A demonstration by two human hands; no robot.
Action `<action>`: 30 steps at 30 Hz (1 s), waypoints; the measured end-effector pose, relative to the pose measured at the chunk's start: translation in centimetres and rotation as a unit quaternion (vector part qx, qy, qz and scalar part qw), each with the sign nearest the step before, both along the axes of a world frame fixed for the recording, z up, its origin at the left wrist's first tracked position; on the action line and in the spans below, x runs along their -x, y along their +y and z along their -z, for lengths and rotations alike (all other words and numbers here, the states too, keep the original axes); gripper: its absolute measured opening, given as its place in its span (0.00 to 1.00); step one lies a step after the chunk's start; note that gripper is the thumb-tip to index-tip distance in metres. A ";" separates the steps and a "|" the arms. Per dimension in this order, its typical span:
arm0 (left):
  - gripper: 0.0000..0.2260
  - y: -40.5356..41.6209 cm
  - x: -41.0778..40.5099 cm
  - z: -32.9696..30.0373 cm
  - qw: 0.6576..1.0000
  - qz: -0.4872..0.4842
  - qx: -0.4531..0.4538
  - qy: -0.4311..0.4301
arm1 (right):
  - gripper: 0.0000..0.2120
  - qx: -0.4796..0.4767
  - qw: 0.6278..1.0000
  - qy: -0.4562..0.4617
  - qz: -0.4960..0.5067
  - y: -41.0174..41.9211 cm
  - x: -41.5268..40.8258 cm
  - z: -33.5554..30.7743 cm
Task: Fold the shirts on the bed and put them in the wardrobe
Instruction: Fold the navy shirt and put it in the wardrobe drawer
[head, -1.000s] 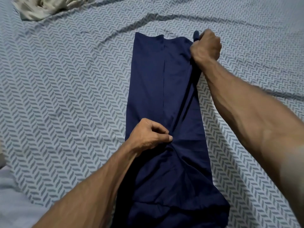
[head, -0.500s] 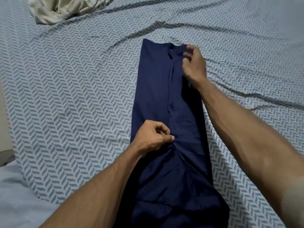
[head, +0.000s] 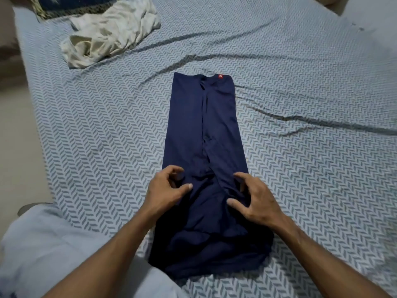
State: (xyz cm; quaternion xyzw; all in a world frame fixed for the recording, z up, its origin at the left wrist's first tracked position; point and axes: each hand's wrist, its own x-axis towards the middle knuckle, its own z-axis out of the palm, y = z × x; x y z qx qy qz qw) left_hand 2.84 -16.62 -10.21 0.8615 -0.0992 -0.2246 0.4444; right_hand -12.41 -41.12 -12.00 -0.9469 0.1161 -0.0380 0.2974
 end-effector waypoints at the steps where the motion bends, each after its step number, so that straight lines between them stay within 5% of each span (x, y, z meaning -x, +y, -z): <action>1: 0.18 0.7 0.7 -0.5 0.999 0.018 -0.051 -0.006 | 0.38 0.004 1.000 0.009 -0.014 0.0 1.5 -0.1; 6: 0.23 2.1 2.5 -2.2 0.975 0.068 -0.205 0.043 | 0.44 0.032 0.994 0.037 -0.102 -0.3 7.0 -0.1; 11: 0.14 3.3 4.7 -2.9 0.986 -0.009 0.027 0.167 | 0.32 0.022 0.998 0.002 -0.054 0.5 9.7 0.0; 15: 0.11 3.9 5.8 -4.2 0.957 -0.095 0.166 0.219 | 0.28 0.034 0.998 -0.024 -0.041 1.4 11.1 -0.1; 23: 0.08 6.4 7.2 -2.7 0.955 -0.091 0.062 0.275 | 0.28 -0.003 0.993 0.069 0.093 2.9 11.6 -0.9; 30: 0.11 7.2 7.1 -2.0 0.961 -0.056 0.026 0.269 | 0.29 0.007 0.994 0.107 0.036 2.3 12.1 -1.2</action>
